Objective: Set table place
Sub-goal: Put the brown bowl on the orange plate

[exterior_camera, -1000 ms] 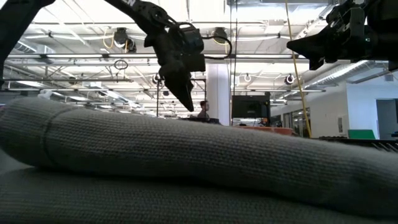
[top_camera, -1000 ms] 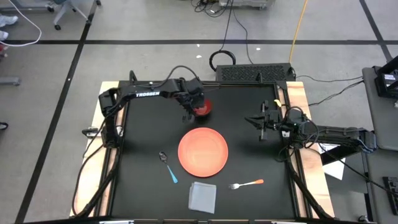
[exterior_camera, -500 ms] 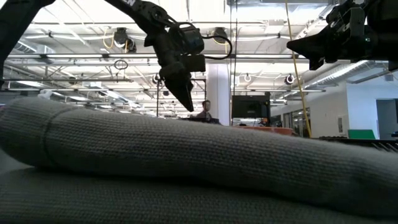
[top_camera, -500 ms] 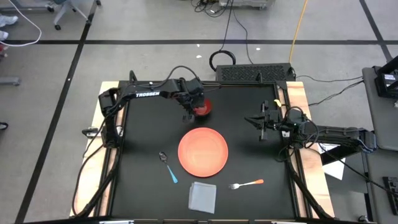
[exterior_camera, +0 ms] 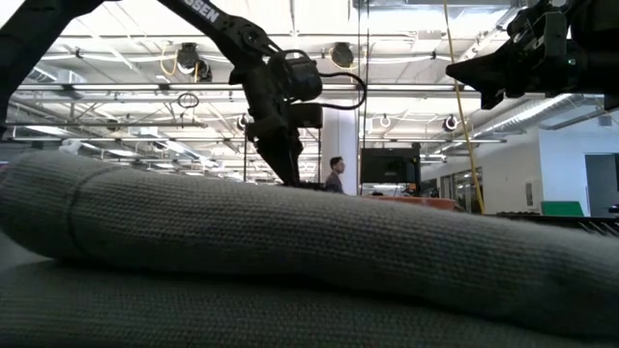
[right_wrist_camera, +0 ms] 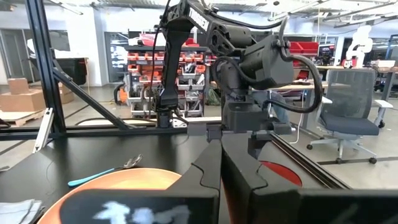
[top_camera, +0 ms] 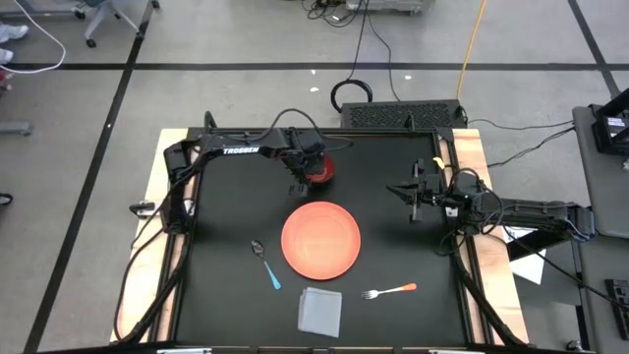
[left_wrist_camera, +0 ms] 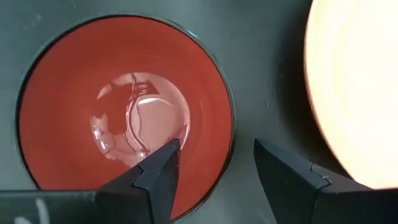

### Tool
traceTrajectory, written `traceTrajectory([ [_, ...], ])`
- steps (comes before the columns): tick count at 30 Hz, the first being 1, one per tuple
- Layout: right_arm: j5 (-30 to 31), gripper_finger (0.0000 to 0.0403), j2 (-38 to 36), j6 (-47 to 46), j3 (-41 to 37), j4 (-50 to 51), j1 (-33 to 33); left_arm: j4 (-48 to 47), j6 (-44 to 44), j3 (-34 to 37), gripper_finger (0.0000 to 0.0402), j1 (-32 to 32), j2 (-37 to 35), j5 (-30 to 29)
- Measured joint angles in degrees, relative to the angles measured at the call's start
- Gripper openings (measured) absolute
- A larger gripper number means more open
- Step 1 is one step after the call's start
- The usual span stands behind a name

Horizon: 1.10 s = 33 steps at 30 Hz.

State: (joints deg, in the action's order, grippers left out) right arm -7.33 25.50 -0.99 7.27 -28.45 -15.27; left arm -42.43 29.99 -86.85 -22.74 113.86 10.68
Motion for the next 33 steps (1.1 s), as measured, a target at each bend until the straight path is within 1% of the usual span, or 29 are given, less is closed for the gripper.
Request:
traceTrajectory([
  [22, 0.00, 0.0000, 0.22, 0.11, 0.00, -0.02, 0.00, 1.08, -0.67, 0.02, 0.0212, -0.87, 0.38, -0.77],
  [33, -0.02, 0.0000, 0.28, 0.15, 0.00, -0.02, 0.00, 1.08, 0.05, 0.02, 0.0212, -1.09, 3.00, -1.75],
])
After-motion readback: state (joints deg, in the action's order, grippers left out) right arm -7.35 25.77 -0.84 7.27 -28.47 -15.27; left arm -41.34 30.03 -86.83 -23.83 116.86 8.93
